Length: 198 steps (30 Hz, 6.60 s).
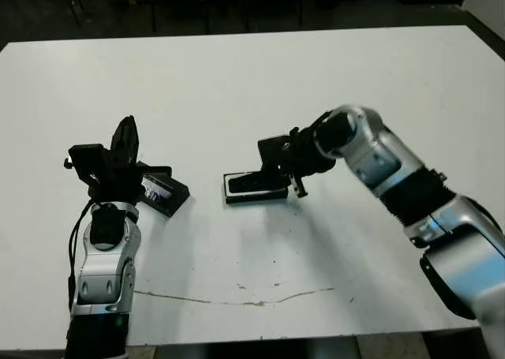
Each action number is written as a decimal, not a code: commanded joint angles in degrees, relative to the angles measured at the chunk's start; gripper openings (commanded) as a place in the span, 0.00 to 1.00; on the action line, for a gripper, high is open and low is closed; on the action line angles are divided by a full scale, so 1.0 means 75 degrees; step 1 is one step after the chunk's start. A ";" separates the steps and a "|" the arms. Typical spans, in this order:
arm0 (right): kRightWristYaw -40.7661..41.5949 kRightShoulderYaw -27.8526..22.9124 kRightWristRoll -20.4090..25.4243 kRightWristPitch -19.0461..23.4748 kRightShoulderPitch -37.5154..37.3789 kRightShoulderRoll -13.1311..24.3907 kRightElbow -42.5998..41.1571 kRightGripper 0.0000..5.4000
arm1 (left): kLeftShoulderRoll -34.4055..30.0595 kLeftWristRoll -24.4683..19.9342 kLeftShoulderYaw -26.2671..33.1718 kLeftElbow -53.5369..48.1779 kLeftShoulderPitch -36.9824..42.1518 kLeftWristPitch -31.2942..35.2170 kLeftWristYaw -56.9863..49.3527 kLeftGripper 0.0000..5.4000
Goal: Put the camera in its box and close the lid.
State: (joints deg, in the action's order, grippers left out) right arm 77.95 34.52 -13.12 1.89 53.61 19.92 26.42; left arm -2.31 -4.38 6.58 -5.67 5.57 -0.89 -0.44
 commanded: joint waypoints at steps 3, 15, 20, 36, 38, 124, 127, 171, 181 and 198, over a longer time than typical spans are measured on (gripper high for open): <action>0.0172 -0.0369 0.0169 -0.0274 0.0062 0.0359 0.0192 0.45 | -0.0036 0.0012 0.0021 0.0058 -0.0097 0.0093 0.0001 0.00; -0.0937 -0.1292 0.0123 0.0063 -0.0430 0.1085 -0.0974 0.84 | -0.0077 0.0024 0.0033 0.0064 -0.0069 0.0110 0.0054 0.00; -0.1330 -0.1954 0.0569 0.0708 -0.0737 0.1168 -0.1257 1.00 | -0.0092 0.0049 0.0024 0.0049 -0.0084 0.0098 0.0061 0.00; -0.5531 -0.4895 0.2593 0.0938 -0.5433 0.0150 -0.4616 0.74 | -0.0911 -0.0454 0.0513 -0.2987 -0.2305 0.1068 0.1000 0.00; -0.5590 -0.5045 0.2767 0.1073 -0.5761 0.0235 -0.4905 0.67 | -0.1318 -0.0965 0.0965 -0.3770 -0.2841 0.1533 0.1404 0.00; -0.6444 -0.5527 0.3882 0.1591 -0.6399 0.0648 -0.5835 0.00 | -0.3677 0.1067 -0.2948 0.3667 0.3088 0.4098 0.5719 0.00; -0.6461 -0.5545 0.3915 0.1653 -0.6435 0.0668 -0.5879 0.00 | -0.3543 0.1093 -0.3056 0.4031 0.3302 0.3998 0.5885 0.00; -0.6484 -0.5472 0.3842 0.1639 -0.6495 0.0657 -0.5674 0.00 | -0.2854 0.1422 -0.3569 0.5821 0.4496 0.2758 0.7002 0.00; -0.6597 -0.5524 0.3877 0.1852 -0.6658 0.0634 -0.5847 0.00 | -0.2843 0.1391 -0.3506 0.5946 0.4511 0.2694 0.7003 0.00; -0.6454 -0.5564 0.4049 0.1500 -0.6596 0.0556 -0.5493 0.00 | -0.3233 0.0880 -0.1601 0.2742 0.2391 0.3758 0.4773 0.00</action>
State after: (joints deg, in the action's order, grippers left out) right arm 29.31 -7.01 17.11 13.15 4.61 24.18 -15.60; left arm -26.61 2.46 -7.03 18.21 26.15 25.45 37.49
